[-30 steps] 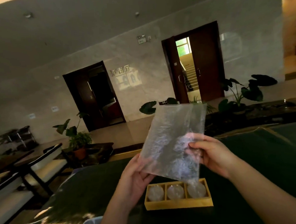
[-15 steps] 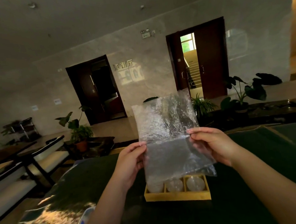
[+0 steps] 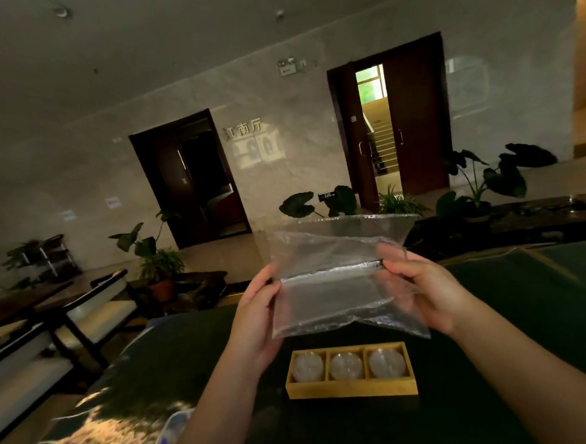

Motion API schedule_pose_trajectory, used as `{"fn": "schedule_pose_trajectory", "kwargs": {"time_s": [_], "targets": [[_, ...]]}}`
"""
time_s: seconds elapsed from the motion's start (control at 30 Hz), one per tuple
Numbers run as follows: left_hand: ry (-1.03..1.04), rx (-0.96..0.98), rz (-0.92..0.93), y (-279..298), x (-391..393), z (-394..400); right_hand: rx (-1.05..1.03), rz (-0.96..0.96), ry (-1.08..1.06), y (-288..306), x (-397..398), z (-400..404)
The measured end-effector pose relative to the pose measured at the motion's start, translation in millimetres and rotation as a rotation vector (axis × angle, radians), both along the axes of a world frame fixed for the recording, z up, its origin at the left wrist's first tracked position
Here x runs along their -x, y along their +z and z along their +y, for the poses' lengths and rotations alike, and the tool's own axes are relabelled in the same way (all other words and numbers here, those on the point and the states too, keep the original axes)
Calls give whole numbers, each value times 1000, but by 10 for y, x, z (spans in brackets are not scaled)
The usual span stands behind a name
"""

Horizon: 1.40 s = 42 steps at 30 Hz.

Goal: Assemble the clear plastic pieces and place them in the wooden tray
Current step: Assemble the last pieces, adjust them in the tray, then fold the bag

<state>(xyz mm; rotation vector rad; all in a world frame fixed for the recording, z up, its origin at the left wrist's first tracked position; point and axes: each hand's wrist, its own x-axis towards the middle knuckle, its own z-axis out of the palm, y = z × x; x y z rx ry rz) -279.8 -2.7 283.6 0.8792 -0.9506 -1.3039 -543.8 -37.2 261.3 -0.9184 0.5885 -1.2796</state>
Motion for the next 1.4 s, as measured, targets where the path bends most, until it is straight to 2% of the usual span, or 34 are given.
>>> {"fn": "schedule_pose_trajectory", "kwargs": {"time_s": [0.23, 0.43, 0.63, 0.77, 0.83, 0.97, 1.03, 1.13, 1.27, 1.33, 1.4], "targets": [[-73, -2, 90, -54, -51, 17, 34, -13, 11, -54, 23, -29], [-151, -118, 30, -3, -12, 48, 44, 138, -14, 0, 51, -24], [-259, -161, 4, -22, 36, 98, 100, 100, -142, 32, 3, 16], [-191, -78, -168, -29, 73, 110, 94, 19, -158, 40, 1, 3], [-116, -20, -174, -35, 85, 94, 38, 10, -59, 13, 20, -14], [-28, 49, -138, -45, 119, 72, -20, 122, 134, -61, 10, 5], [-8, 70, -185, -68, 142, 78, -10, 84, 115, -74, 6, 3], [27, 115, -270, -116, 163, 87, 6, 31, -36, -65, 23, -53], [-113, 48, -269, -133, 162, 104, 26, -12, -88, -47, 67, -130], [-177, -2, -223, -124, 135, 98, 38, 48, -53, -50, 143, -153], [-125, -35, -179, -96, 99, 76, 38, 143, 13, -55, 209, -149]]}}
